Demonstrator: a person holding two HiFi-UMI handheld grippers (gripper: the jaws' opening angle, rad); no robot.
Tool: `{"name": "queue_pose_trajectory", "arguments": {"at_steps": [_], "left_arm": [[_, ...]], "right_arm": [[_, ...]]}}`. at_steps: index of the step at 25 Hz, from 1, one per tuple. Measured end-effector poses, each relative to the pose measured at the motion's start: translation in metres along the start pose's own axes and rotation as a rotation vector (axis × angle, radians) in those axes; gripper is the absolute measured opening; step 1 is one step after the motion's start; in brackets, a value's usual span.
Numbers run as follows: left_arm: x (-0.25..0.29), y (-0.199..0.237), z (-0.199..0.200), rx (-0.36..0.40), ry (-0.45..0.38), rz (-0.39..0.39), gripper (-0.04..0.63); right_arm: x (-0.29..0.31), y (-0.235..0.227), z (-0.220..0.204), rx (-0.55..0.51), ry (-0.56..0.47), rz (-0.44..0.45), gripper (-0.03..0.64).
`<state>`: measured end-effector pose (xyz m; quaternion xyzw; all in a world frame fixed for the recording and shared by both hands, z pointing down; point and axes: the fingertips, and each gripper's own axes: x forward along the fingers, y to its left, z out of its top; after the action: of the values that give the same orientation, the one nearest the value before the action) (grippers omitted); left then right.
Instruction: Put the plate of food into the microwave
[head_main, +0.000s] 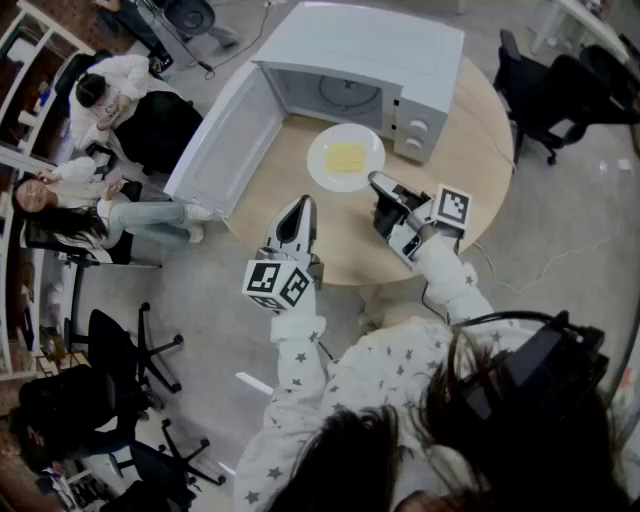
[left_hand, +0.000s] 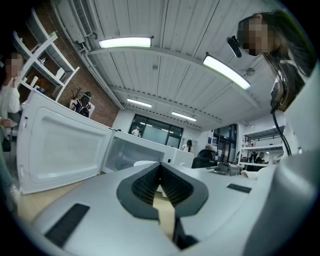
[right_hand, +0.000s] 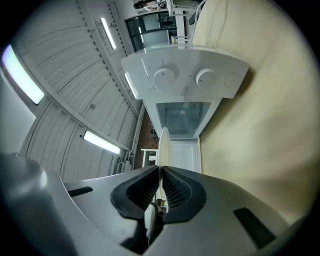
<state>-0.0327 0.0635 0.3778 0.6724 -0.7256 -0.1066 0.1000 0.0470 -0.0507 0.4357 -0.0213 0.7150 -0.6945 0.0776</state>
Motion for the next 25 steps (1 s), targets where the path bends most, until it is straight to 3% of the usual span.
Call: {"name": "queue_pose_trajectory", "arguments": {"at_steps": [4, 13, 19, 25], "left_arm": [[0.028, 0.015, -0.003, 0.003, 0.013, -0.012, 0.002], [0.079, 0.074, 0.013, 0.002, 0.071, -0.064, 0.002], [0.112, 0.097, 0.006, -0.034, 0.108, -0.167, 0.002], [0.135, 0.113, -0.003, -0.045, 0.194, -0.334, 0.002]], "right_arm": [[0.017, -0.011, 0.009, -0.001, 0.029, 0.003, 0.017], [0.081, -0.021, 0.031, 0.005, -0.019, -0.027, 0.017], [0.102, -0.029, 0.052, 0.010, -0.115, -0.057, 0.017], [0.104, -0.040, 0.063, 0.021, -0.310, -0.077, 0.017]]}}
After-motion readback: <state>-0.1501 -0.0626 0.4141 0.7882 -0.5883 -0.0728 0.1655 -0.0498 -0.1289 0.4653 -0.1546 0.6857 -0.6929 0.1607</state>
